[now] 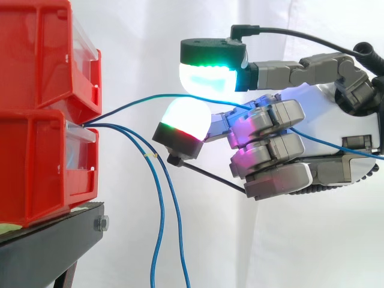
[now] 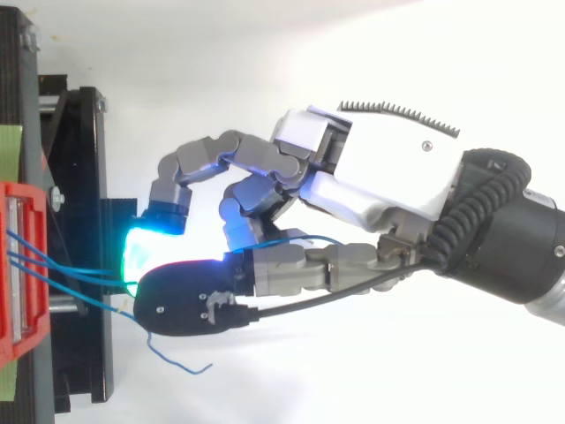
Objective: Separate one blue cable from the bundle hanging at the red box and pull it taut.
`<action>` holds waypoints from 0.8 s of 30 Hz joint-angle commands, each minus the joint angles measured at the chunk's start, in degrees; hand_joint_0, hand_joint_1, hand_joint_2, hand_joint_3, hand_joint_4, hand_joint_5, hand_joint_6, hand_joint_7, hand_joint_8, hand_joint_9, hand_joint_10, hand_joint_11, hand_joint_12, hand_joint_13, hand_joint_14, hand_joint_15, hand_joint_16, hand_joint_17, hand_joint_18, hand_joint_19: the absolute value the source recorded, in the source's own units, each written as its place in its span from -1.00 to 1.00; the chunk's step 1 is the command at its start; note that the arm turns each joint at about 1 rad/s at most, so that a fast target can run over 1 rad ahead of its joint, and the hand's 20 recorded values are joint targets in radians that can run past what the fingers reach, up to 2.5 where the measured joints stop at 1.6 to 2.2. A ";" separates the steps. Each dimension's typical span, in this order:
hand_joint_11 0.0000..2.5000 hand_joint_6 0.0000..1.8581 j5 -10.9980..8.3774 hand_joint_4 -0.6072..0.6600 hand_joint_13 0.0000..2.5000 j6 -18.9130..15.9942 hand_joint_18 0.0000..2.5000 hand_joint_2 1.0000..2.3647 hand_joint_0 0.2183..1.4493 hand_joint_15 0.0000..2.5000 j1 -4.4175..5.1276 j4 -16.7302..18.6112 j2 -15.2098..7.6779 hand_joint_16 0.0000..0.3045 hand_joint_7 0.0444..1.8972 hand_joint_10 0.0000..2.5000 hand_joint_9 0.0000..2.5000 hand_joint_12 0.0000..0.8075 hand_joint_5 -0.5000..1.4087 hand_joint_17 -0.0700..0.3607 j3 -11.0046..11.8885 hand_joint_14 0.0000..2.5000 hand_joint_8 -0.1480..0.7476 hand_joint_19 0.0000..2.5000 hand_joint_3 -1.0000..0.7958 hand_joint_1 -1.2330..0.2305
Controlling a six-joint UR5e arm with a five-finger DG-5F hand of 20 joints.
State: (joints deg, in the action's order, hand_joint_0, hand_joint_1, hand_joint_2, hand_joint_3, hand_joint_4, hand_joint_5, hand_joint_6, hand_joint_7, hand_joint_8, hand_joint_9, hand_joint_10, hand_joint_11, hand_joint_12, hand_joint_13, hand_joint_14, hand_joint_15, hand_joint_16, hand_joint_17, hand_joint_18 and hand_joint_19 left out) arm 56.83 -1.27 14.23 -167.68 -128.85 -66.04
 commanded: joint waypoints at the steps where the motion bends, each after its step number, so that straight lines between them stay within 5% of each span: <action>1: 0.22 -0.13 0.13 0.27 -0.53 -0.05 -0.12 -0.98 -0.39 0.18 0.01 -0.02 0.00 -0.83 0.11 0.05 -0.24 -0.21 -0.65 -0.40 0.03 0.99 -0.10 0.43 -0.15 -0.43; 16: 0.20 -0.14 0.22 0.26 -0.53 -0.05 -0.12 -0.99 -0.40 0.18 0.01 -0.02 0.00 -0.83 0.14 0.06 -0.24 -0.21 -0.64 -0.40 -0.05 0.99 -0.10 0.42 -0.30 -0.39; 24: 0.21 -0.15 0.22 0.26 -0.53 -0.05 -0.12 -1.00 -0.39 0.18 0.10 -0.02 0.00 -0.83 0.14 0.03 -0.23 -0.23 -0.63 -0.41 -0.05 0.99 -0.12 0.41 -0.40 -0.15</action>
State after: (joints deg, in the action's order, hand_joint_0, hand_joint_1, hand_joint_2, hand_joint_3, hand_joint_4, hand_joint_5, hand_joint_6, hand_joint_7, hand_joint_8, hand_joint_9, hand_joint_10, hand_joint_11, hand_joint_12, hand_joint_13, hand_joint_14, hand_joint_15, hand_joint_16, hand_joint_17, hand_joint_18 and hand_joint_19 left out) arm 57.04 -1.32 14.29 -167.70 -128.85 -66.04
